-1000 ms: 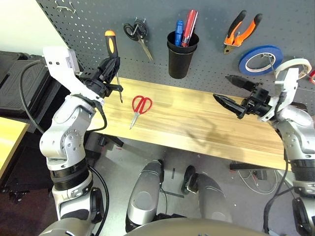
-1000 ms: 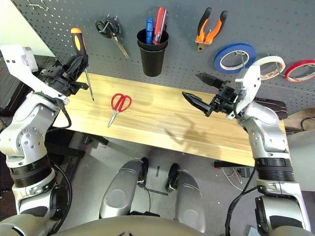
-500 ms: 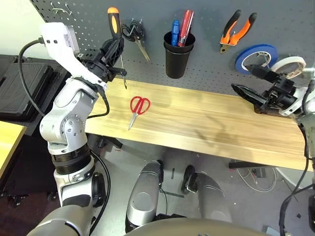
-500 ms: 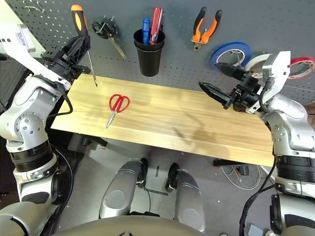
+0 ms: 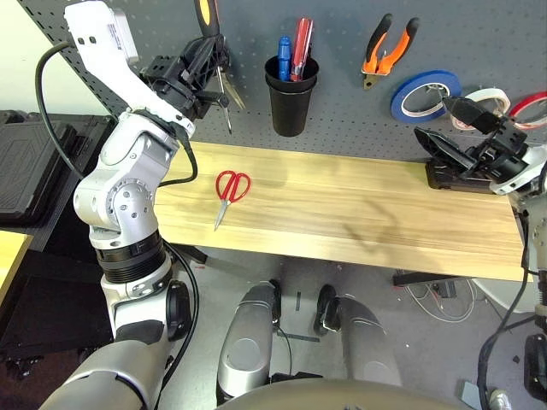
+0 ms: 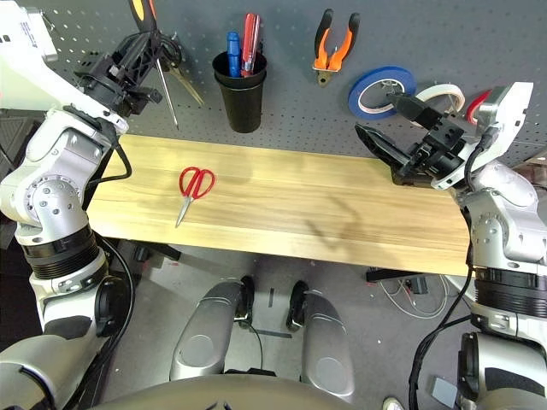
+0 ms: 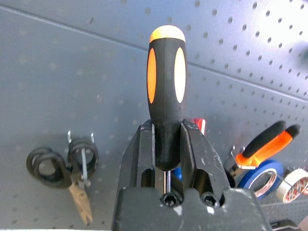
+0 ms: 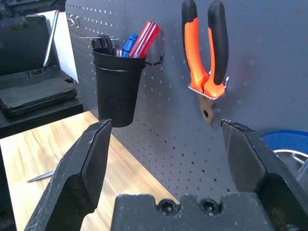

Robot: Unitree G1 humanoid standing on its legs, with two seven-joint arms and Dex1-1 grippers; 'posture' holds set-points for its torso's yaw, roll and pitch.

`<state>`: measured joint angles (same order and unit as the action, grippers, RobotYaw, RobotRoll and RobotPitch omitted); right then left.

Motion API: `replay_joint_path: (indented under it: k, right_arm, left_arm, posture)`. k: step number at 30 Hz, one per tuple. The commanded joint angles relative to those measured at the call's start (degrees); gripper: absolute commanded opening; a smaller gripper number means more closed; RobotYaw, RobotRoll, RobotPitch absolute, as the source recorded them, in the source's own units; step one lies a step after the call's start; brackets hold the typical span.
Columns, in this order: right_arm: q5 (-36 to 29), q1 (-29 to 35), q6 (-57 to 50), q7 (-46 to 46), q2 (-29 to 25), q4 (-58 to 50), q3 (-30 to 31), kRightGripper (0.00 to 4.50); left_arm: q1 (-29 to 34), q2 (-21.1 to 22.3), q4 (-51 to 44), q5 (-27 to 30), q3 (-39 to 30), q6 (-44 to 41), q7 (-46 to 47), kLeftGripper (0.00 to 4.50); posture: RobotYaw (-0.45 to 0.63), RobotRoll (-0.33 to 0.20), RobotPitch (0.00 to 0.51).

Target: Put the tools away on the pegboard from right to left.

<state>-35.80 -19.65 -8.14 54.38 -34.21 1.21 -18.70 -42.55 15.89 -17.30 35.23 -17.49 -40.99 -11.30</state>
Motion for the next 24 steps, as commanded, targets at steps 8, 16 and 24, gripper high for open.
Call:
replay_joint_path:
  k: [8, 16, 24]
  right_arm:
    - [0.5, 0.8, 0.6, -0.7, 1.7, -1.7, 0.6, 4.5]
    - [1.2, 1.1, 1.0, -1.2, 2.8, -2.3, 1.4, 4.5]
    - [2.2, 2.1, 2.1, -2.0, 3.8, -3.4, 2.2, 4.5]
  left_arm:
    - [-9.0, -6.5, 8.4, -0.6, -3.2, 10.9, 8.0, 0.56]
    - [-13.0, -11.0, 17.7, -2.2, -1.9, 18.6, 10.0, 0.56]
    - [-17.2, -14.5, 25.4, -3.2, -0.6, 23.7, 10.1, 0.56]
  posture:
    - [0.17, 0.0, 0.173]
    - [0.16, 0.0, 0.172]
    - [0.13, 0.0, 0.175]
